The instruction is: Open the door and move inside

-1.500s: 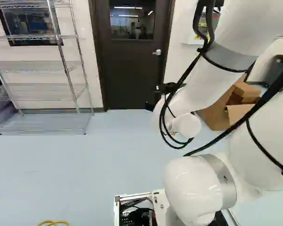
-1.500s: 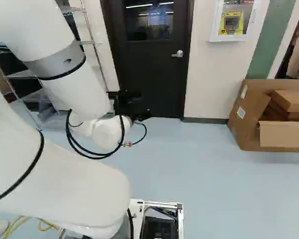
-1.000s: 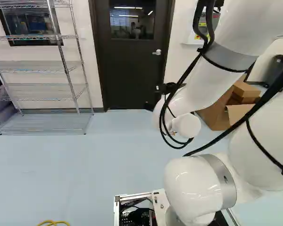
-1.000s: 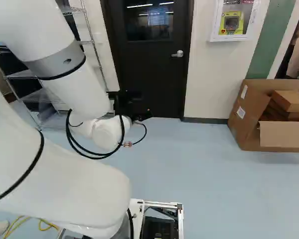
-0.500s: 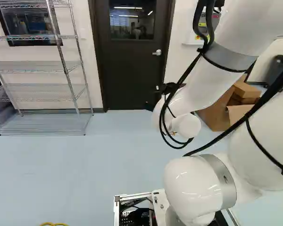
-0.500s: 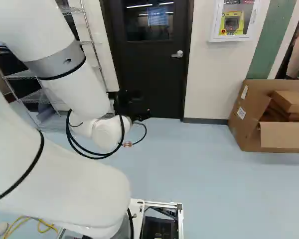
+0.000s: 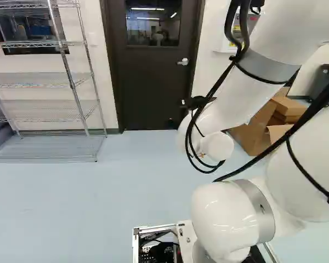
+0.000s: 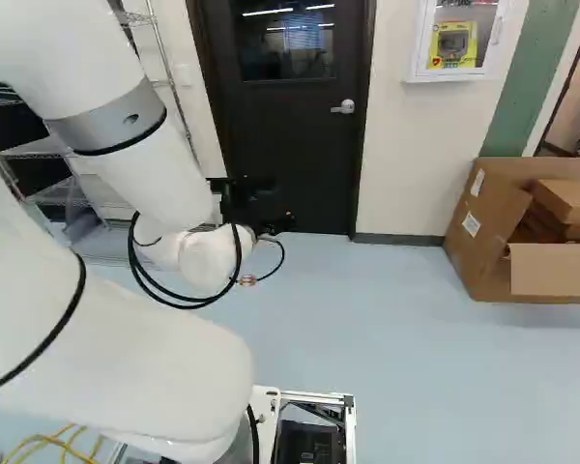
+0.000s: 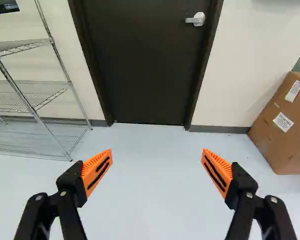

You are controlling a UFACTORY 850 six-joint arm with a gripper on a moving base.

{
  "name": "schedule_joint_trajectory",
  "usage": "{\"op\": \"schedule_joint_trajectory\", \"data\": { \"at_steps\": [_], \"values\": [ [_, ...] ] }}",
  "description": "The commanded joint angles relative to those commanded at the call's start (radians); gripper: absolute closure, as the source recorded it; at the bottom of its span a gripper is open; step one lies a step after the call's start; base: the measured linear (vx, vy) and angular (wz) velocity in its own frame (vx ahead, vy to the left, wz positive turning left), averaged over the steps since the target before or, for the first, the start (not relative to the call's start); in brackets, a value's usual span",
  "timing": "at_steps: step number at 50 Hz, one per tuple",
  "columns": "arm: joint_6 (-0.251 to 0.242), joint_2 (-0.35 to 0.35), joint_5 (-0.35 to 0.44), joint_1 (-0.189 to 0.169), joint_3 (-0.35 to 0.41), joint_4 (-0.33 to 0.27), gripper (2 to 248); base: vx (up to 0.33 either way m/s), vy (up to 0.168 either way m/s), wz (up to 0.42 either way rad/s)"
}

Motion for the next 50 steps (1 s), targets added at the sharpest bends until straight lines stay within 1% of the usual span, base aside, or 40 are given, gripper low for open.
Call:
{"op": "schedule_joint_trajectory", "data": {
  "at_steps": [28,50],
  "values": [
    [0.0,0.0,0.0,0.0,0.0,0.0,3,0.155,0.067,-0.026],
    [0.0,0.0,0.0,0.0,0.0,0.0,3,0.19,0.046,-0.2]
  ]
}}
